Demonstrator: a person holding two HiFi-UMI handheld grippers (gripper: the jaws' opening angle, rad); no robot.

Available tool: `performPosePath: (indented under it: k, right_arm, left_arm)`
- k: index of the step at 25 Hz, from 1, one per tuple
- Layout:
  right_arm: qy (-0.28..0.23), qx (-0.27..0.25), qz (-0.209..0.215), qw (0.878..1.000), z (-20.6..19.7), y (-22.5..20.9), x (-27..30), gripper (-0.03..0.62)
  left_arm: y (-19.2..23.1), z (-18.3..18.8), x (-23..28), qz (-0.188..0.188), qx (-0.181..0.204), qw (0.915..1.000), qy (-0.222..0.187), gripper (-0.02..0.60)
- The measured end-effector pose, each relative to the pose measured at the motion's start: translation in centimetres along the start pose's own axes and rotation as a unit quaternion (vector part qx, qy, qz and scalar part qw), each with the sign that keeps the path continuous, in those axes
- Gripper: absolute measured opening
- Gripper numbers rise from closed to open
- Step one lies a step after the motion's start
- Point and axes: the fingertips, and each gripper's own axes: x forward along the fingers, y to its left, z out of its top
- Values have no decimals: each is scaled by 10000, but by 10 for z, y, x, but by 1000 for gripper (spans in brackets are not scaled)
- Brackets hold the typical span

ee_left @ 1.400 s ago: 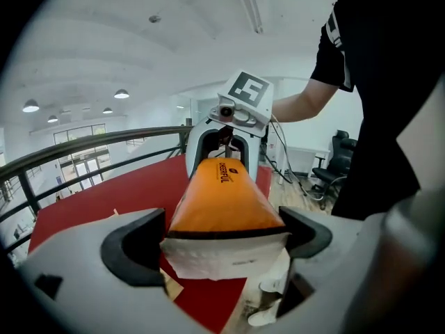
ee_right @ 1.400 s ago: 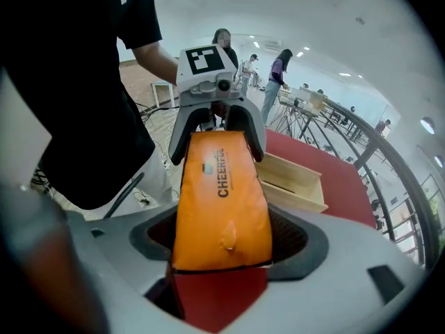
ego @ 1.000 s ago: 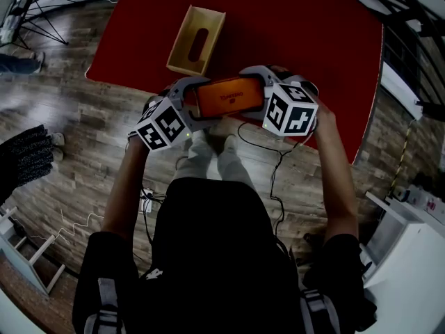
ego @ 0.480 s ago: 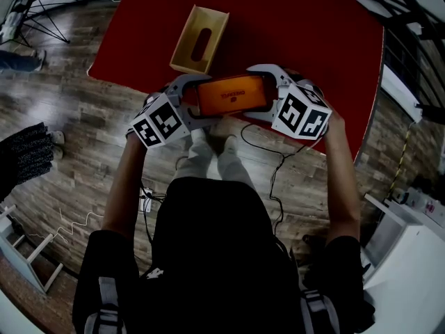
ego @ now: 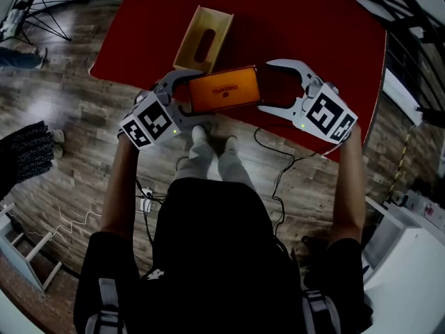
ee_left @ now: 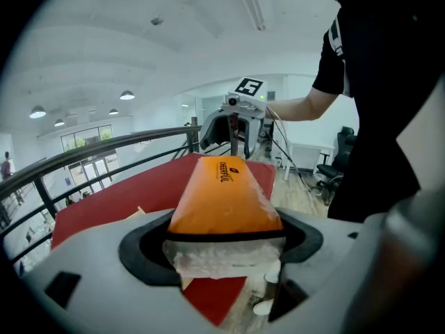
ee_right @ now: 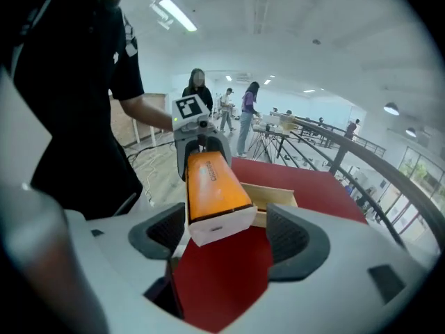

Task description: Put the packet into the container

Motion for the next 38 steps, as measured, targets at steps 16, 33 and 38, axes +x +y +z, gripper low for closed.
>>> performPosePath:
  k: [16,33,38]
  right_arm:
    - [-609,944,-1434,9833,-19,-13,23,21]
    - [-594,1678,-1041,9785,-40,16,76,21]
    - [-608,1757,-929,9782,-46,22,77,21]
  left_arm:
    - [114,-41,-12,2213,-1908,9557,-351,385]
    - [172,-93,49,3749,-3114,8721,445,385]
    - [172,-99,60,3724,-3094,8719,739,388]
